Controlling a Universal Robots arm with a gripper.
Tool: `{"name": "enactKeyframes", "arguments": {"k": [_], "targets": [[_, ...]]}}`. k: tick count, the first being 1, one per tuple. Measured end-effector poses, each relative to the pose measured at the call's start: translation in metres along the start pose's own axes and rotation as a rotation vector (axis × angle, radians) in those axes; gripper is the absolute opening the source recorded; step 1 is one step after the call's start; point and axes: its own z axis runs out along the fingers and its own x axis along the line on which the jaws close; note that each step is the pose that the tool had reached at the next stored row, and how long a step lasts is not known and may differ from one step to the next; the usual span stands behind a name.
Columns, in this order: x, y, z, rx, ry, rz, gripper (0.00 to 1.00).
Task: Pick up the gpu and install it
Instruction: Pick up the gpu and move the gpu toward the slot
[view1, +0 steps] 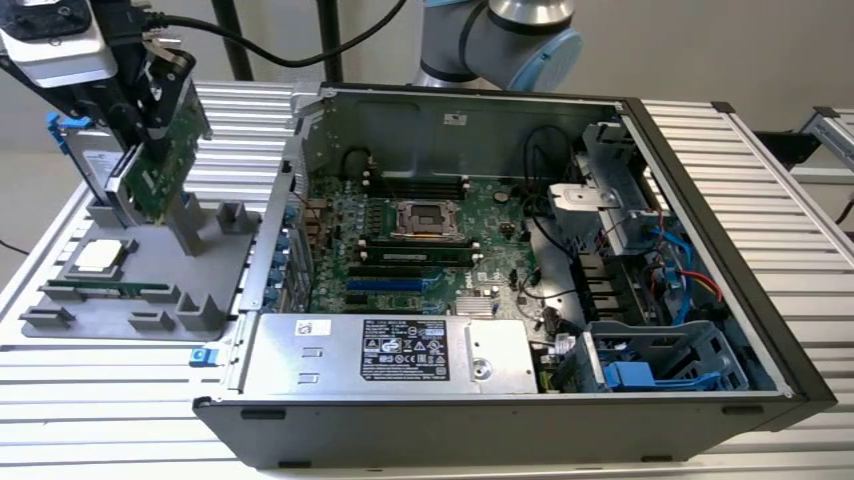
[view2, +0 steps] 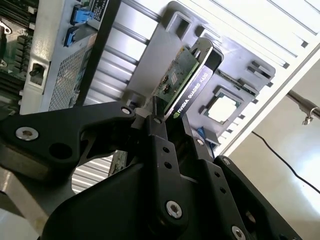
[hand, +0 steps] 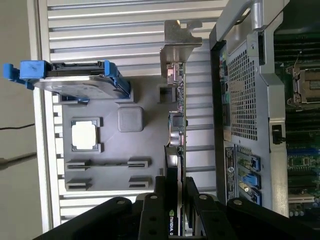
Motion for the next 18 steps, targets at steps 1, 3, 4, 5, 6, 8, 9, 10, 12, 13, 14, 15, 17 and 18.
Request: {"name": "enactKeyframes", "arguments": {"k": [1, 3, 4, 5, 6, 8, 9, 10, 12, 13, 14, 15, 17, 18], "targets": [[0.0000, 0.0001, -0.0013, 0.0000, 0.0000, 0.000, 0.00], [0.0000, 0.0002, -0.0037, 0.0000, 0.0000, 0.000, 0.00], [0.0000, 0.0002, -0.0050, 0.0001, 0.0001, 0.000, 0.00], [0.0000, 0.0003, -0.0061, 0.0000, 0.0000, 0.000, 0.00], [0.0000, 0.0003, -0.0073, 0.0000, 0.0000, 0.000, 0.00], [0.0000, 0.0005, -0.0098, -0.0001, -0.0001, 0.000, 0.00], [0.0000, 0.0005, -0.0112, 0.0000, 0.0000, 0.000, 0.00], [0.0000, 0.0006, -0.0124, 0.0000, 0.0000, 0.000, 0.00], [0.0000, 0.0007, -0.0153, 0.0000, 0.0000, 0.000, 0.00], [0.0000, 0.0008, -0.0168, 0.0000, 0.0000, 0.000, 0.00], [0.0000, 0.0009, -0.0182, 0.0000, 0.0000, 0.000, 0.00], [0.0000, 0.0009, -0.0197, 0.0001, 0.0001, 0.000, 0.00], [0.0000, 0.0011, -0.0226, 0.0000, 0.0000, 0.000, 0.00], [0.0000, 0.0012, -0.0241, 0.0000, -0.0001, 0.000, 0.00]]}}
